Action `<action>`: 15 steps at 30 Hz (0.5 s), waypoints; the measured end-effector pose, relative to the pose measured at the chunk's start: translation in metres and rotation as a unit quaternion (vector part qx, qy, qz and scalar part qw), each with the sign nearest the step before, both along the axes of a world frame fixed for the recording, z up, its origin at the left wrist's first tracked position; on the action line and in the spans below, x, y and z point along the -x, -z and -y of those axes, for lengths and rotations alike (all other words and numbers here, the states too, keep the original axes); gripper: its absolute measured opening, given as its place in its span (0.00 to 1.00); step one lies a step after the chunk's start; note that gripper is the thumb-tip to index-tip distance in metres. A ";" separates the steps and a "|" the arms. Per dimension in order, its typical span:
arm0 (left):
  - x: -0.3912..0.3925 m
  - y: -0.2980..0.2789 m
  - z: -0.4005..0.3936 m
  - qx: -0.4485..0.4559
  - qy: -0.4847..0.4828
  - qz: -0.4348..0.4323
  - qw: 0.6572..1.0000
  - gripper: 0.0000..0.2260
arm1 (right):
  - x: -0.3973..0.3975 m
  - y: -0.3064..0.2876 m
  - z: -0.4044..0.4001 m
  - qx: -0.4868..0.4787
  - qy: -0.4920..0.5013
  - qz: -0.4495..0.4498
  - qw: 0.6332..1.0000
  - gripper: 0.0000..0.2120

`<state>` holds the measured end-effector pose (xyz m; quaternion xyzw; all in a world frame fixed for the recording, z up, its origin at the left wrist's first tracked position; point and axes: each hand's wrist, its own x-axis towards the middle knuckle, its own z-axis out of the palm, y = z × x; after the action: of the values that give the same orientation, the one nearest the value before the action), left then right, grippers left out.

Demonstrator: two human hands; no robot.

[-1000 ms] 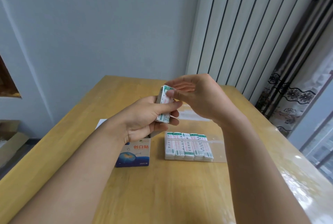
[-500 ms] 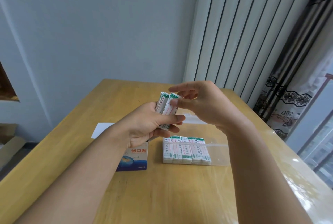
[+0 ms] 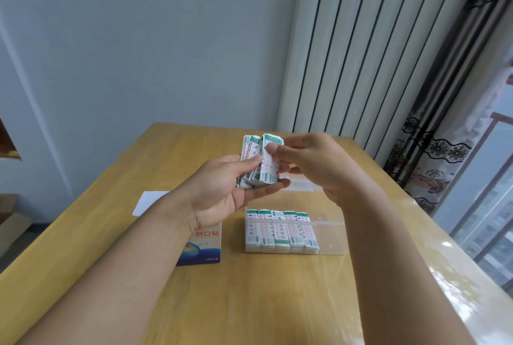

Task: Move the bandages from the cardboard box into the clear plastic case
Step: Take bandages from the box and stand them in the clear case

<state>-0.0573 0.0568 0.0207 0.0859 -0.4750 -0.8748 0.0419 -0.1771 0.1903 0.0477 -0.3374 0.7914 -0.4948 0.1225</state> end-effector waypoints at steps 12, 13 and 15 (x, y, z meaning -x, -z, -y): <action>0.005 0.005 -0.014 0.021 -0.066 -0.003 0.998 0.14 | -0.012 0.009 -0.012 0.024 -0.010 0.076 0.997 0.12; 0.006 0.005 -0.016 0.026 -0.073 0.001 0.997 0.14 | -0.012 0.010 -0.015 0.026 -0.012 0.087 0.996 0.12; 0.007 0.005 -0.020 0.035 -0.082 0.011 0.996 0.13 | -0.013 0.011 -0.020 0.038 -0.017 0.122 0.992 0.13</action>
<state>-0.0639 0.0769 0.0153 0.1328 -0.4970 -0.8502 0.1115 -0.1638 0.2100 0.0363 -0.2925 0.7456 -0.5595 0.2134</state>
